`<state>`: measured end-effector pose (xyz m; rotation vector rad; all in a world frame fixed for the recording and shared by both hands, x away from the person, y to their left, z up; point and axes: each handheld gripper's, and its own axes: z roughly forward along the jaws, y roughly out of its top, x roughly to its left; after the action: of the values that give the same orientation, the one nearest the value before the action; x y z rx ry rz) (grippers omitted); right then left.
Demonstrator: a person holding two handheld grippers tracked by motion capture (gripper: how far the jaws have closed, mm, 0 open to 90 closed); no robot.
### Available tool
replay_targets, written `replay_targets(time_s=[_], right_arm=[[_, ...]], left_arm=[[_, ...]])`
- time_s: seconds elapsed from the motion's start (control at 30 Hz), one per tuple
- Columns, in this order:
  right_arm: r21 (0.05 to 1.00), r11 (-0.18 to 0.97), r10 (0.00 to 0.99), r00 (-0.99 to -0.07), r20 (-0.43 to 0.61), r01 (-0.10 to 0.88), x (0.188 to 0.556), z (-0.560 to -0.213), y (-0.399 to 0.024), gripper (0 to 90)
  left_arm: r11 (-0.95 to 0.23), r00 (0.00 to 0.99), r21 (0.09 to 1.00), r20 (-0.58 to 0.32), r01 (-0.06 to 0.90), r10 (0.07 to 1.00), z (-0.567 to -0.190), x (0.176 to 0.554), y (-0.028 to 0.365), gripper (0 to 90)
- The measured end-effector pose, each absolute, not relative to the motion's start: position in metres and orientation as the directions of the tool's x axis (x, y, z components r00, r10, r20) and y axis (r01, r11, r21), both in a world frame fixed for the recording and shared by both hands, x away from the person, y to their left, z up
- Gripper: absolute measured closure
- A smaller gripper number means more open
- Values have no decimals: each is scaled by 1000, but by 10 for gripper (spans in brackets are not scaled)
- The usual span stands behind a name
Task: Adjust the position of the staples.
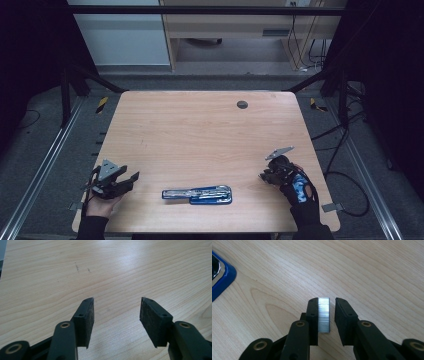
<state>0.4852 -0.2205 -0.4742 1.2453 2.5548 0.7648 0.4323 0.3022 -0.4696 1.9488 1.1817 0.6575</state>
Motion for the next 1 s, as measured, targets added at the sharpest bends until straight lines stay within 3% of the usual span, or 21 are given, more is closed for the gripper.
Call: replay_targets(time_s=[0.53, 1.0], right_arm=[[518, 535, 769, -639, 29, 667, 487, -477, -218, 775], [574, 585, 695, -719, 9, 573, 481, -461, -213, 776]], left_arm=[[-294, 444, 806, 44, 513, 895, -470, 433, 302, 450], [-299, 451, 804, 44, 513, 891, -470, 433, 302, 449]])
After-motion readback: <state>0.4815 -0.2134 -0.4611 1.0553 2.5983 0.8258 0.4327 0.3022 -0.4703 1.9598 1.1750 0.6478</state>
